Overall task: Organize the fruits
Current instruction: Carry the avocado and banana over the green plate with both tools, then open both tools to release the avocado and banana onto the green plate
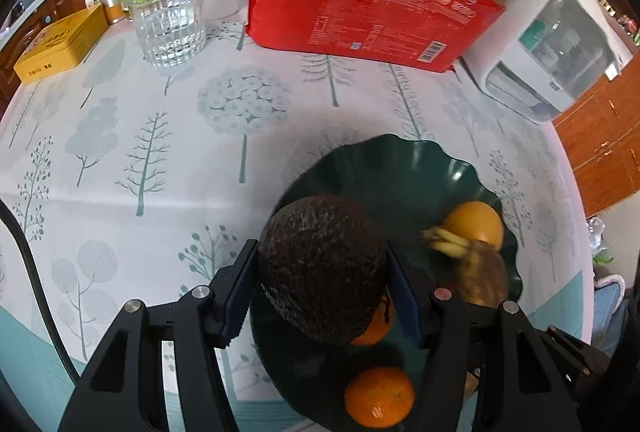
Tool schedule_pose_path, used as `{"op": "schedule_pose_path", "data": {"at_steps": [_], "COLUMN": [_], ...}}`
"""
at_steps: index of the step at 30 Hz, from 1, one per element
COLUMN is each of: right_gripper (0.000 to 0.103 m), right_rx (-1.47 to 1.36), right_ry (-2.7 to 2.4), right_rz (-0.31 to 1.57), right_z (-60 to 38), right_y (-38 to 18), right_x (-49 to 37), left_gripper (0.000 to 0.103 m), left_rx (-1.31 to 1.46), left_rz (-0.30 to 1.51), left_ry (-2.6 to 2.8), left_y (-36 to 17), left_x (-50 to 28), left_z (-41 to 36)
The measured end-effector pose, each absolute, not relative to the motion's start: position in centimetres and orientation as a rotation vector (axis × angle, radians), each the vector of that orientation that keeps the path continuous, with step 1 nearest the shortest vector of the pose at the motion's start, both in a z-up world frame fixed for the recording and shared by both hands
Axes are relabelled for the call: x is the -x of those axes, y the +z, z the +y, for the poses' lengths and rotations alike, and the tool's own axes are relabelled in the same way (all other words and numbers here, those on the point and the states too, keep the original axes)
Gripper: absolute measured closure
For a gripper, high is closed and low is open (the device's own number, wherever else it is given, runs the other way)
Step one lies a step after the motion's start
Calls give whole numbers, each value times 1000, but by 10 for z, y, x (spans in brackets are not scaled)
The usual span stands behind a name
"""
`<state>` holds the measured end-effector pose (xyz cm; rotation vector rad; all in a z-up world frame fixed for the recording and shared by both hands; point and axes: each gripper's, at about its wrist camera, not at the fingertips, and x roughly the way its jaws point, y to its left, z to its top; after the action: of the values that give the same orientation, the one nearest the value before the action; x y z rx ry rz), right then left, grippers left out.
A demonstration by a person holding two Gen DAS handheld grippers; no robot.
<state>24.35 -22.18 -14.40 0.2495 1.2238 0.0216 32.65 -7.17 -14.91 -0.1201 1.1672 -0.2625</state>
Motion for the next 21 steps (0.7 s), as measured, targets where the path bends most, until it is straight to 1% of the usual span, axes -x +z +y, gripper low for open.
{"op": "schedule_pose_path", "data": {"at_steps": [8, 11, 12, 13, 14, 16, 20, 21], "right_gripper": [67, 65, 62, 56, 55, 53, 53, 53], "right_rx": [-197, -191, -182, -172, -159, -139, -135, -134], "right_ry": [25, 42, 45, 53, 52, 49, 61, 61], "right_rz": [1214, 1185, 1171, 1158, 1143, 1122, 1117, 1122], "right_z": [-210, -208, -208, -207, -207, -206, -208, -209], "right_y": [-143, -139, -136, -134, -131, -127, -126, -127], "right_x": [-245, -244, -243, -242, -241, -240, -236, -236], "left_gripper": [43, 43, 43, 43, 43, 39, 24, 23], "left_rx": [84, 140, 165, 181, 193, 199, 163, 144], "left_rz": [1187, 1212, 1226, 1235, 1239, 1238, 1240, 1234], "left_ry": [-276, -322, -337, -347, -354, -369, -395, -396], "left_y": [-155, -153, -154, -154, -155, -155, -154, -153], "left_x": [-328, -328, -328, -328, -328, -327, -324, -322], "left_z": [-73, -68, -66, -65, -64, -65, -75, -78]}}
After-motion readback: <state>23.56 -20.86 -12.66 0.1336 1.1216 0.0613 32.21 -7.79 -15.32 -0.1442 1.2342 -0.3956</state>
